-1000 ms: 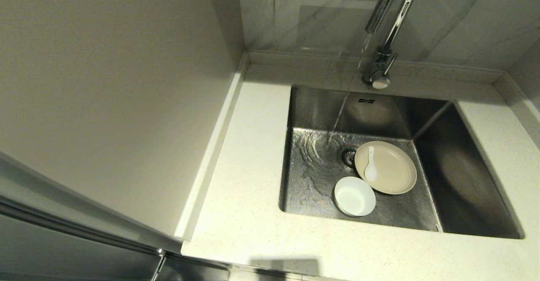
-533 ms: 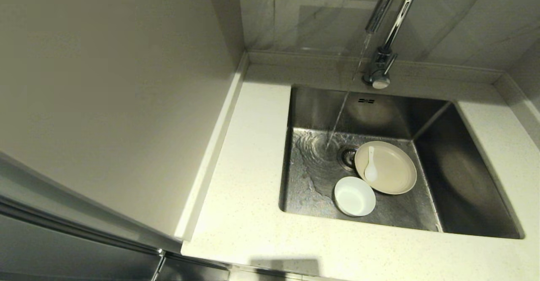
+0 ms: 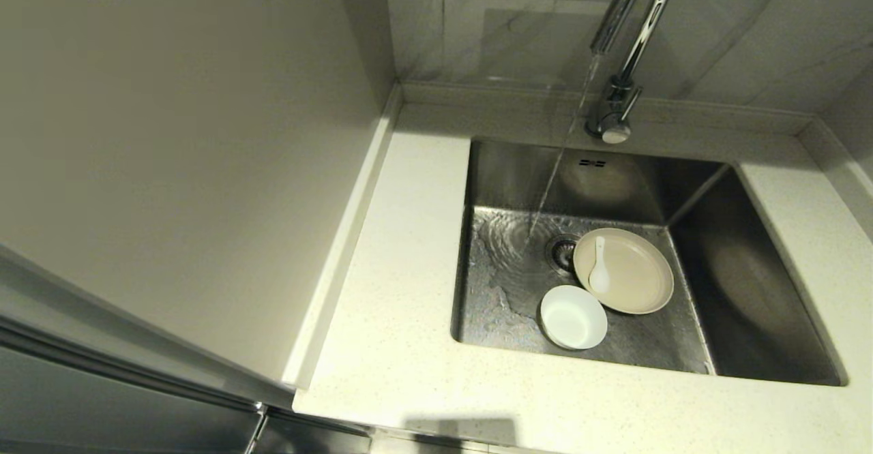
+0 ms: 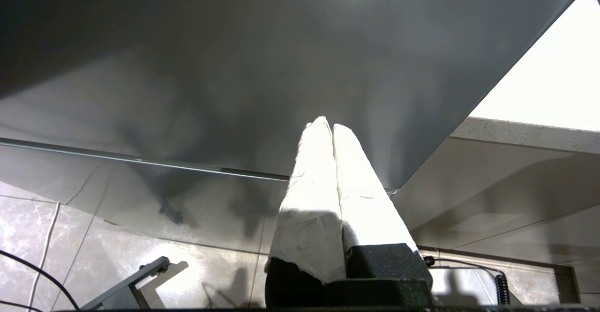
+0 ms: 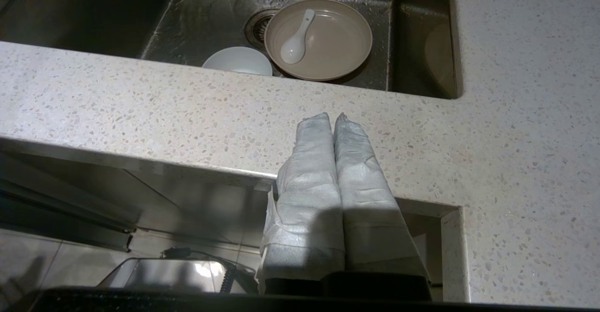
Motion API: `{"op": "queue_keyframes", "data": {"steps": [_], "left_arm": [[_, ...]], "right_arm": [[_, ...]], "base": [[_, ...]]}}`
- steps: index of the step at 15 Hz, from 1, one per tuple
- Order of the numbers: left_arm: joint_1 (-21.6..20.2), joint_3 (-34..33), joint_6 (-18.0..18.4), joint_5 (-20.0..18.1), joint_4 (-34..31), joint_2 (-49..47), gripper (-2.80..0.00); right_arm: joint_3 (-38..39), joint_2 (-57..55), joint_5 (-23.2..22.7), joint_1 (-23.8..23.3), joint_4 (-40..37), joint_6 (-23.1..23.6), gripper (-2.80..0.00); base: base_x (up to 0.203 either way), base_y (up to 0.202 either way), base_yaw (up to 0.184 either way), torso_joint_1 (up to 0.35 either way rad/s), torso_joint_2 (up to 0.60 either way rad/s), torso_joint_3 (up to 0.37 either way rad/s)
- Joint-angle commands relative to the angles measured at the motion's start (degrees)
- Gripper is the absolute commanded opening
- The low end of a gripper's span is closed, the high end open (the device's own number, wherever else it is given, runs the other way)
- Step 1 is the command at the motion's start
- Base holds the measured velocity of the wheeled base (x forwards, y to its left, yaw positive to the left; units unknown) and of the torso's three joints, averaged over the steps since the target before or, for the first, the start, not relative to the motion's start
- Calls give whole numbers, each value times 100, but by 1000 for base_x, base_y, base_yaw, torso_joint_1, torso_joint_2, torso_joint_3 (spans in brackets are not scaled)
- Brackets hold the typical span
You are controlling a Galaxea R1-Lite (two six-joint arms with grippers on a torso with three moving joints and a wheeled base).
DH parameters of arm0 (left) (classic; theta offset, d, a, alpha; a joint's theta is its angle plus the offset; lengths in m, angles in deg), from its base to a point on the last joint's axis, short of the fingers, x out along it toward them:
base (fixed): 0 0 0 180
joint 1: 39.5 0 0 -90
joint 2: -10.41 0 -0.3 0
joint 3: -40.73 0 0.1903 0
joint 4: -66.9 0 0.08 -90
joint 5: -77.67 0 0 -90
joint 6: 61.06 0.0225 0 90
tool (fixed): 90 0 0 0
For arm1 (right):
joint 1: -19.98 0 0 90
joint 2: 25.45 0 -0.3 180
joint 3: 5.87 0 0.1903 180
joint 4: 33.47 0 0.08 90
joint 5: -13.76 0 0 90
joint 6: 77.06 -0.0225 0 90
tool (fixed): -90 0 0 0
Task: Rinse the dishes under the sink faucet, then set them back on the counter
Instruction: Wait for the water to rinse the bowl
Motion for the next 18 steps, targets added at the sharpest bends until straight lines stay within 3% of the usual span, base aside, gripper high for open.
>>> {"op": "queue_keyframes", "data": {"steps": [1,18], "left_arm": [[0,0,-3,4,4,18,-280],[0,0,-3,4,4,18,-280]], "right_arm": [[0,0,0,2,2,-1,-280],[0,0,0,2,2,-1,-280]], "base": [[0,0,0,0,0,0],[0,0,0,0,0,0]]}}
